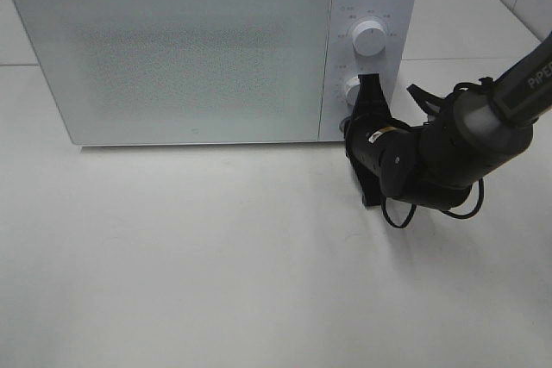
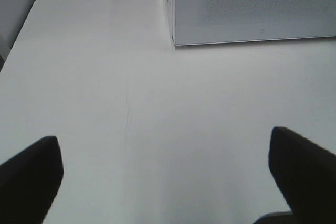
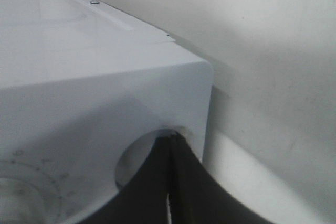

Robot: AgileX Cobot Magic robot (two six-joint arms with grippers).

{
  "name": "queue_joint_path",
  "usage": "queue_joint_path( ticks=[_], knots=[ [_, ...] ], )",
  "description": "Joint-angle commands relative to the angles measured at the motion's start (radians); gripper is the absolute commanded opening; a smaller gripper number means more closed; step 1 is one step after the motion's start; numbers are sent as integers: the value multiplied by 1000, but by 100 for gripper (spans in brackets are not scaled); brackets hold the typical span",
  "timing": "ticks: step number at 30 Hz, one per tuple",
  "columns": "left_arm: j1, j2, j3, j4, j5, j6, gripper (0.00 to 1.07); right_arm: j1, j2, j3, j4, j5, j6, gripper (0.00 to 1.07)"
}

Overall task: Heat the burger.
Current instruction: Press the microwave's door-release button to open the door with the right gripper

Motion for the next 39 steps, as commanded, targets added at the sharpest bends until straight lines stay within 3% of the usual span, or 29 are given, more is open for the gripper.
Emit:
queue_joint_path(
  ticks=[1,13,23,28,35,39],
  knots=[
    [0,-5,2,-4,-15,-4,100,-7,-6,-43,-4,-156,3,0],
    [0,-5,2,-4,-15,-4,100,-7,26,-168,60,-363,-54,0],
    [0,-5,2,-4,-15,-4,100,-5,29,-189,53,-337,-66,0],
    [0,-5,2,-4,-15,-4,100,-5,-7,-137,55,-259,-72,0],
    [0,-5,2,-4,-15,-4,100,3,-94,-35,72,51,-119,0],
    [0,-5,2,-4,-15,-4,100,3,-126,8,74,122,-174,0]
  ],
)
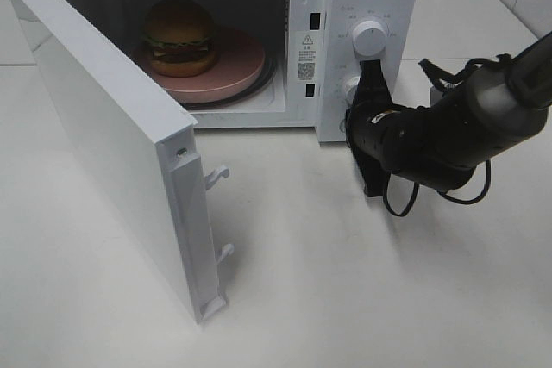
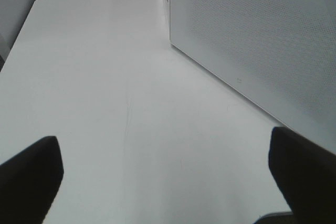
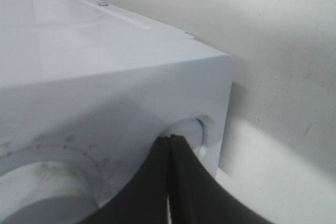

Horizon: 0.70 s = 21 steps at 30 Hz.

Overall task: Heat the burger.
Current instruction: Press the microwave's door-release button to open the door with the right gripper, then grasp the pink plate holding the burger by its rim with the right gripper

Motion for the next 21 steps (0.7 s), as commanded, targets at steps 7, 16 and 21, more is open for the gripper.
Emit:
queue_joint_path(
  ticks=[7,16,21],
  knots=[
    [0,-5,2,-4,-15,-4,100,-15,-157,127,-129,117,-185,0],
    [0,-5,2,-4,-15,-4,100,-78,-293,138,-489,400,-291,0],
    [0,-5,2,-4,-15,-4,100,-122,-385,138,-738,628,-312,0]
  ],
)
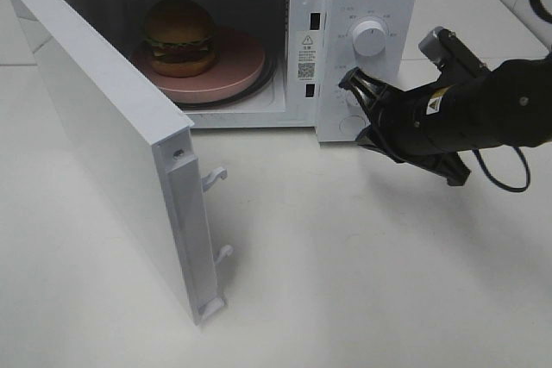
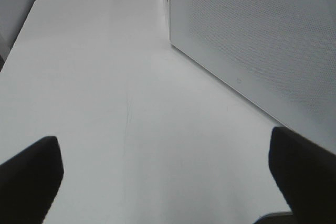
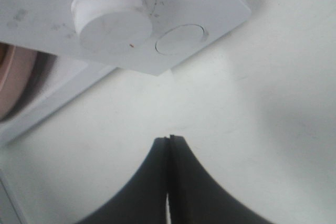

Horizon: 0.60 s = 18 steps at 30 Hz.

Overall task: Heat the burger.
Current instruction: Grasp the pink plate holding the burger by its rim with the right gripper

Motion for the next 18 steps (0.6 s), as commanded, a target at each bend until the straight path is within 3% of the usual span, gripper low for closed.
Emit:
queue_joint_path(
  ticks=[1,3,10,18],
  knots=[
    [0,-5,2,-4,-15,-4,100,-18,-43,-1,-118,119,-37,0],
    [0,-5,2,-4,-15,-4,100,-18,-58,-2,-134,152,-54,0],
    [0,-5,2,-4,-15,-4,100,-18,-110,-118,-130,616,-503,0],
    [0,-5,2,-4,-15,-4,100,-18,-116,-223,-66,914,-947,1]
  ],
)
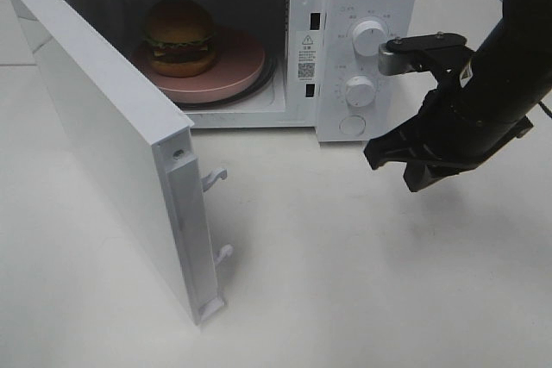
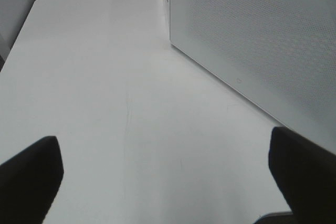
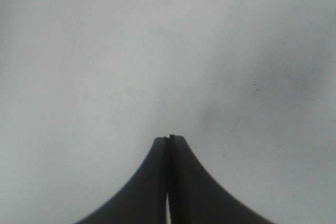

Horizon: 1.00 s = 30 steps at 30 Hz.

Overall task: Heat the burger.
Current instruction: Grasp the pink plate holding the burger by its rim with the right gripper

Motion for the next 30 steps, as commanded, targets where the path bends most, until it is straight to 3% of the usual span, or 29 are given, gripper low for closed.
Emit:
queue_joint_path(
  ticks=[1,8,17,26,29,30],
  knots=[
    [0,-5,2,-4,-15,-4,100,-4,-11,-58,25,174,-349,2],
    [0,-5,2,-4,-15,-4,100,-4,-13,-118,14,287,-823,4],
    [0,-5,2,-4,-15,-4,100,-2,-13,-128,-37,218,-1386,7],
    [0,-5,2,-4,-15,-4,100,36,-13,-128,-77,96,-1510,17],
    [0,-5,2,-4,-15,-4,100,69,-13,-128,-108,63,-1510,26],
    [0,-5,2,-4,-15,-4,100,89,-13,-128,-104,29,-1508,37]
  ],
)
